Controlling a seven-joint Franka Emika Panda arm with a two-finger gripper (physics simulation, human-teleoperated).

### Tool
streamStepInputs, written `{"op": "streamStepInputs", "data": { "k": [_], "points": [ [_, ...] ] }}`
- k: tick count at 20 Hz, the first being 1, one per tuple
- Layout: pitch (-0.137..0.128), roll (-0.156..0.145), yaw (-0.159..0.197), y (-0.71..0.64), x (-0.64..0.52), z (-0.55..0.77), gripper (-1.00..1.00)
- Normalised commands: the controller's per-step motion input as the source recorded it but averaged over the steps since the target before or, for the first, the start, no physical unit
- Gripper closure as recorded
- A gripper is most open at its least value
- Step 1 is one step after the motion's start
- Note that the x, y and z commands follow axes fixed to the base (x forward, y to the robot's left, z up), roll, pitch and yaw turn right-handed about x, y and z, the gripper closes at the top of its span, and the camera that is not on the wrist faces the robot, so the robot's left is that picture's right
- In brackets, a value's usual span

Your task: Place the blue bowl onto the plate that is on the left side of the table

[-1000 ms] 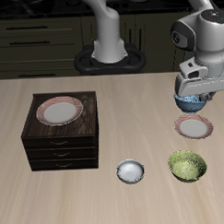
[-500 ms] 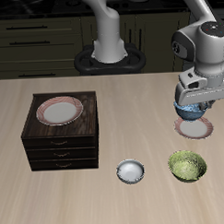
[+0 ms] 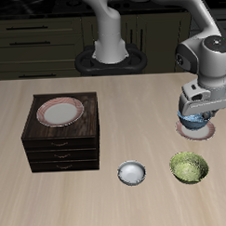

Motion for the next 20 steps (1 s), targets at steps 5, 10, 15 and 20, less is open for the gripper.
{"op": "streamStepInputs", "data": {
  "k": [5, 10, 15, 20],
  "points": [
    [0.044, 0.005, 0.007, 0.06, -0.03, -0.27, 1.00],
    [0.046, 0.021, -0.014, 0.02, -0.04, -0.17, -1.00],
    [0.004, 0.018, 0.001, -0.01, 0.01, -0.02, -1.00],
    [-0.003, 0.006, -0.012, 0.00, -0.05, 0.04, -1.00]
  ]
}}
